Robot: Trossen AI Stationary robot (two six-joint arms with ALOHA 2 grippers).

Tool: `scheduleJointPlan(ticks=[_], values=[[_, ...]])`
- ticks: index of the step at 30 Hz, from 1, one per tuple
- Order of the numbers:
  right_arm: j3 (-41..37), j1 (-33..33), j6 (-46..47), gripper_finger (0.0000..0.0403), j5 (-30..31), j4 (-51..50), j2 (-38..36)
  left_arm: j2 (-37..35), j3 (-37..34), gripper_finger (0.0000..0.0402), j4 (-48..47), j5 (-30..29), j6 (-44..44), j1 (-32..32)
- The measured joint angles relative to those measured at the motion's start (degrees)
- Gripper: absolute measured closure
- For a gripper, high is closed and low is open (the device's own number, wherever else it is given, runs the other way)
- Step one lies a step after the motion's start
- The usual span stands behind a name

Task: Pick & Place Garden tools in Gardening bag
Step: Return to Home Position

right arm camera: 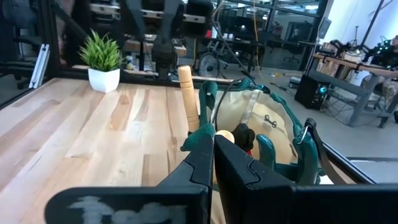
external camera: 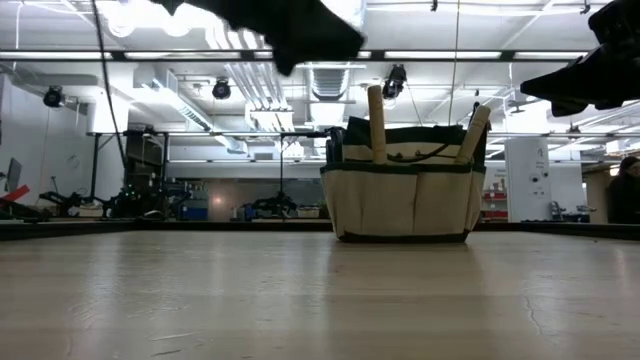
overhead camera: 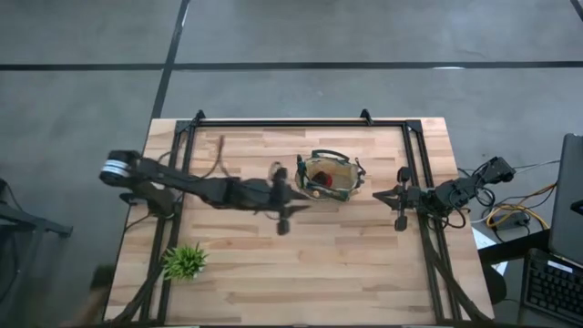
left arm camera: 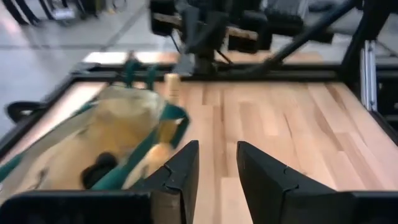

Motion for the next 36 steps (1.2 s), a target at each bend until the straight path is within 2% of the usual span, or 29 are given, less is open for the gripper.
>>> scheduleJointPlan(ticks=[6,10,16,21,28,31,36], values=[[0.0,0.0,-2.8,0.0394,0.1,0.4,-0.1,-12.7,-21.4,0.0300,19.9,-0.4,0.9,0.7],[0.0,0.0,-3.1,0.0394,0.1,4.3,-0.1,-20.9,-32.5,0.0302,27.2,-5.1,-0.5,0.8],[0.9,0.0,-3.4,0.0394,0.1,8.9,-0.1,-31.3,-45.7,0.0301,35.7,-5.5,-3.8,0.9],[0.3,0.0,-0.9,0.0394,0.1,8.5,-0.1,-37.1,-51.8,0.0303,36.4,-4.2,-6.3,0.9],[-2.4,0.0,0.8,0.0394,0.1,8.7,0.0,-41.8,-57.5,0.0303,39.7,6.4,-7.5,1.0],[-2.4,0.0,-0.5,0.0394,0.1,8.9,0.1,-43.7,-59.4,0.0303,40.6,6.1,-7.2,1.3],[-2.5,0.0,-3.6,0.0394,0.1,8.9,0.0,-47.9,-59.4,0.0303,35.1,7.6,-7.5,1.5]])
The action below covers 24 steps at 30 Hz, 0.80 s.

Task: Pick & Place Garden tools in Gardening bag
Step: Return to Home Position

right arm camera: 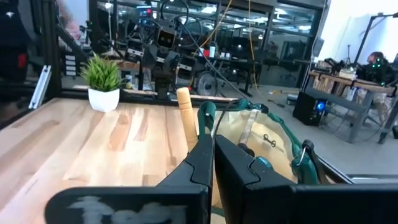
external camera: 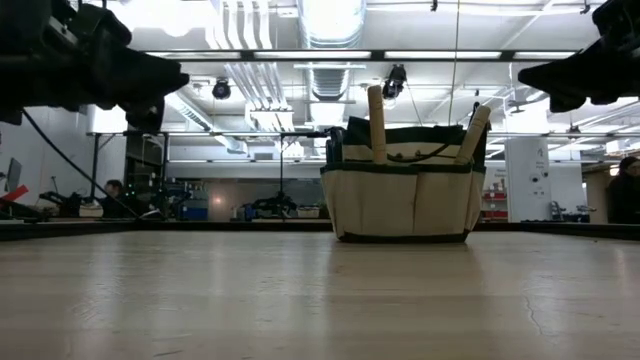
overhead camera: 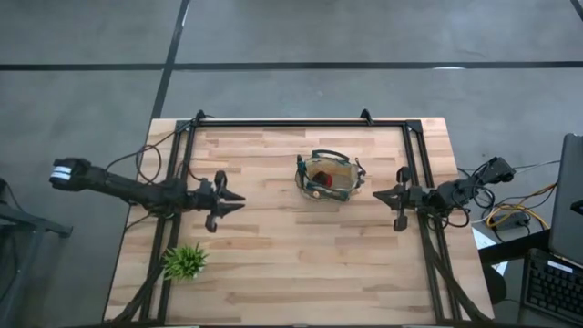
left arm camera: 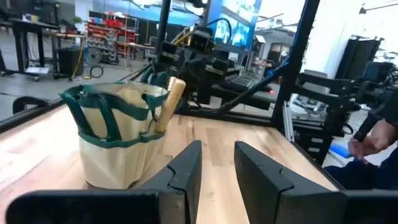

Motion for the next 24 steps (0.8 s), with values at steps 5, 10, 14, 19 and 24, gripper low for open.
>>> scheduleJointPlan(ticks=[5,10,14,19,24], values=[[0.0,0.0,0.7,0.0394,0.0,0.0,0.0,-6.2,0.0,0.0303,-4.4,0.3,2.7,0.0],[0.0,0.0,0.7,0.0394,0.0,0.0,0.0,-14.9,0.0,0.0303,-10.1,1.4,3.1,0.0],[0.0,0.0,0.5,0.0394,0.0,0.0,0.0,-21.1,0.0,0.0303,-16.5,0.4,0.9,0.0],[0.0,0.0,0.6,0.0394,0.0,0.0,0.0,-27.1,0.0,0.0303,-21.6,-0.1,-4.2,-0.1],[0.0,0.0,0.7,0.0394,0.0,0.0,0.0,-28.7,-0.1,0.0303,-21.8,-1.0,-2.9,0.0]])
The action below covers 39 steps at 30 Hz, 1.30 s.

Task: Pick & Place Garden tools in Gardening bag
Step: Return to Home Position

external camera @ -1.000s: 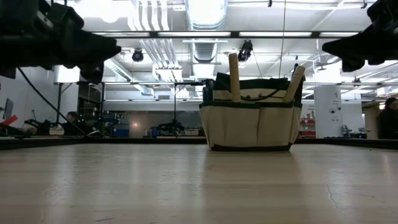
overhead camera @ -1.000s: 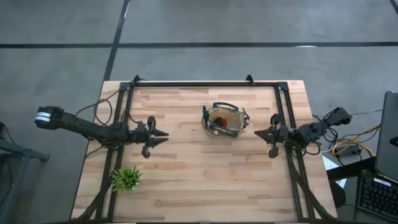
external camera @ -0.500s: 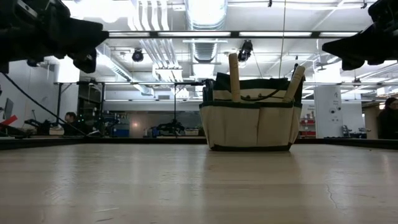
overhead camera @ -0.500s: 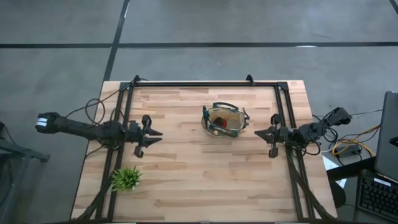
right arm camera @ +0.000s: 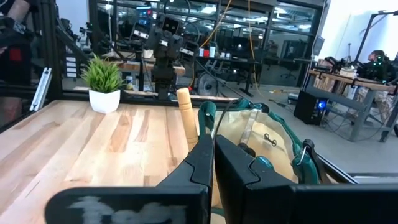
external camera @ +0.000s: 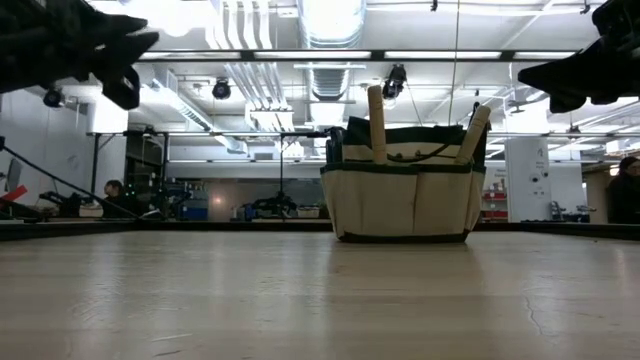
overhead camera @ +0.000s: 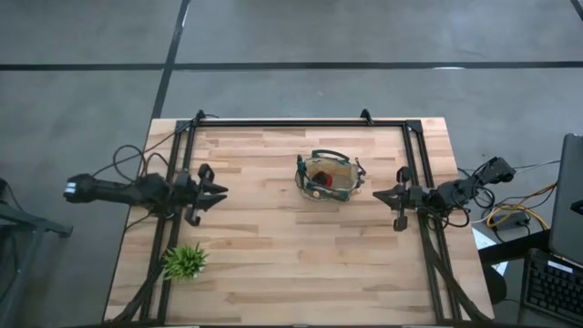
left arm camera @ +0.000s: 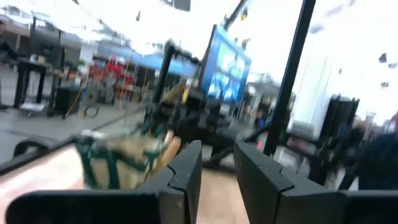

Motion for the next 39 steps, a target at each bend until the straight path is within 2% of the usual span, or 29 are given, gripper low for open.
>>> scheduleJointPlan(ticks=[6,39], values=[[0.0,0.0,0.0,0.0394,0.0,0.0,0.0,0.2,0.0,0.0303,-2.0,0.1,3.7,0.0],[0.0,0.6,-0.1,0.0394,-0.1,0.0,0.0,0.3,0.1,0.0303,-3.5,0.2,3.5,0.0]])
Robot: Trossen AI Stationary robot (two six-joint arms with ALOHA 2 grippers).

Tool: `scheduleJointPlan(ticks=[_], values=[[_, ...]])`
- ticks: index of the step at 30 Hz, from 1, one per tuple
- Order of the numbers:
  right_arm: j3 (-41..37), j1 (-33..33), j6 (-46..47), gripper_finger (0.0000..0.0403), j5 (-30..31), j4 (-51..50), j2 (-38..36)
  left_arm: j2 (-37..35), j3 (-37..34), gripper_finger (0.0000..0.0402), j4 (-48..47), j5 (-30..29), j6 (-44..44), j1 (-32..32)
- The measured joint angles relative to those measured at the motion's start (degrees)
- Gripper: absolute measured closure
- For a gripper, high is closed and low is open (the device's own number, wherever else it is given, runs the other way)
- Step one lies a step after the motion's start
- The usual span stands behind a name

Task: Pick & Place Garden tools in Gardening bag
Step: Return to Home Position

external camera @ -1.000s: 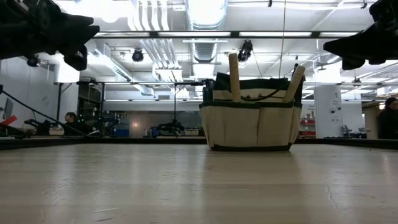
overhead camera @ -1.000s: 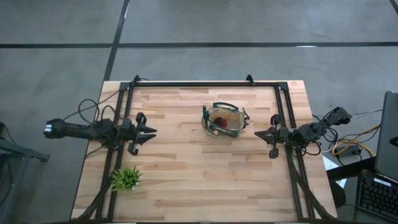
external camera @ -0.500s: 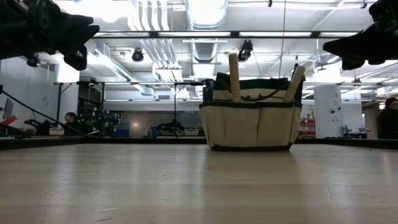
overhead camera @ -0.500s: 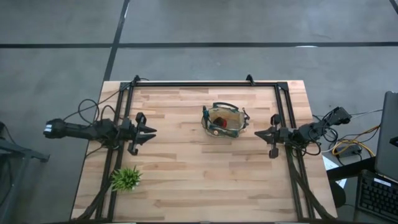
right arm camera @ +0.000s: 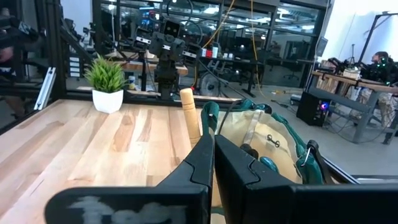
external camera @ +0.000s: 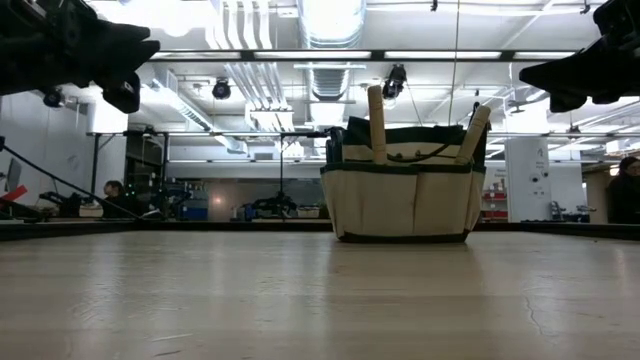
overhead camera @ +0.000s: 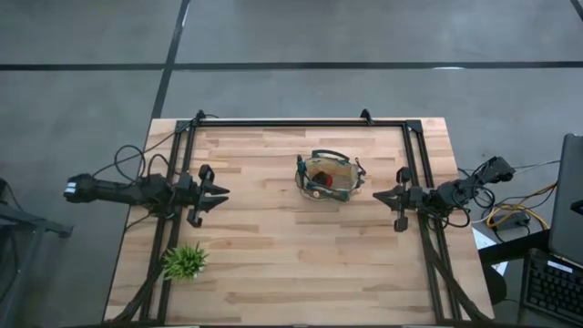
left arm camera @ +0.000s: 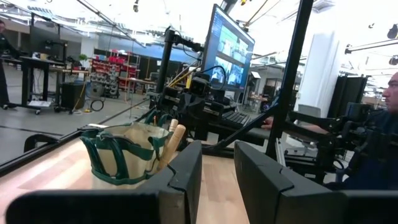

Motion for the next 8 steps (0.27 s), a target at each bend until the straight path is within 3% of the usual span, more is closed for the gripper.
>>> scheduleJointPlan(ticks=[8], values=[[0.0,0.0,-0.1,0.0394,0.0,0.0,0.0,0.0,0.0,0.0303,0.0,0.0,0.0,0.0]])
